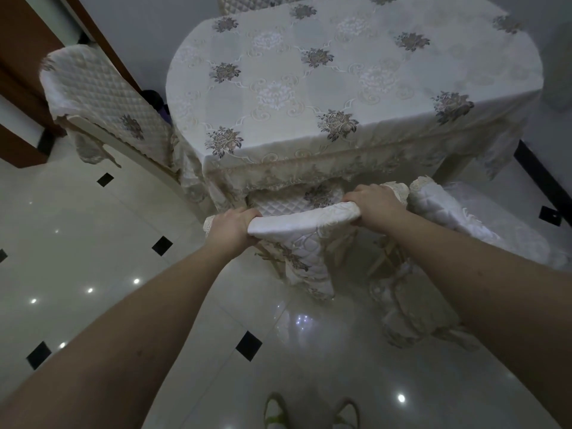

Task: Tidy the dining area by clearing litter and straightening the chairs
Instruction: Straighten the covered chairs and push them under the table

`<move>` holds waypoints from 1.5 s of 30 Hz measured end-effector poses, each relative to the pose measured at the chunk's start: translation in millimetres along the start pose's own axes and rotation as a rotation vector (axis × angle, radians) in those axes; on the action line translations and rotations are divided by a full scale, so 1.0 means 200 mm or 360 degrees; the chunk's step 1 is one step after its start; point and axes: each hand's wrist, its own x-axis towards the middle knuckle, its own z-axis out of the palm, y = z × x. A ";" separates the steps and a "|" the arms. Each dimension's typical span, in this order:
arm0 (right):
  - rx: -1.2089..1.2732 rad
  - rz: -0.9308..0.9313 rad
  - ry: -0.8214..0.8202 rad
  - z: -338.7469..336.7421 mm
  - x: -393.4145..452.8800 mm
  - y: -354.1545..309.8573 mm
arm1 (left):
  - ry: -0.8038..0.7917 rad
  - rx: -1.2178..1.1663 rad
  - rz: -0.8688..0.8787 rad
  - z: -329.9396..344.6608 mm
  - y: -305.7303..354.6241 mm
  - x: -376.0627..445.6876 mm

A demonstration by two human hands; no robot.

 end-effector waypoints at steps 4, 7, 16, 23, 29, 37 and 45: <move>0.0021 -0.0005 0.0014 0.00 0.00 0.00 | 0.0027 0.0014 0.0001 0.00 0.00 0.00; 0.0012 -0.0013 0.0026 0.01 0.00 0.01 | -0.0002 0.0022 0.0007 0.00 0.00 0.00; 0.0015 0.0090 0.0097 0.01 -0.03 -0.01 | -0.0024 0.0044 0.0033 0.02 -0.02 0.02; 0.0129 0.0389 0.0209 0.06 -0.37 -0.13 | -0.0143 0.0060 0.0014 -0.02 0.00 0.01; 0.0059 0.0620 0.0393 -0.10 -0.87 -0.10 | -0.0705 -0.0041 0.0113 -0.18 0.03 0.00; 0.0005 0.0909 0.0616 -0.19 -1.34 -0.03 | -0.0123 -0.0062 0.0763 -0.34 0.78 -0.06; 0.0133 0.1218 0.0572 -0.07 -1.70 0.13 | -0.0052 0.0018 0.1223 -0.24 1.33 -0.04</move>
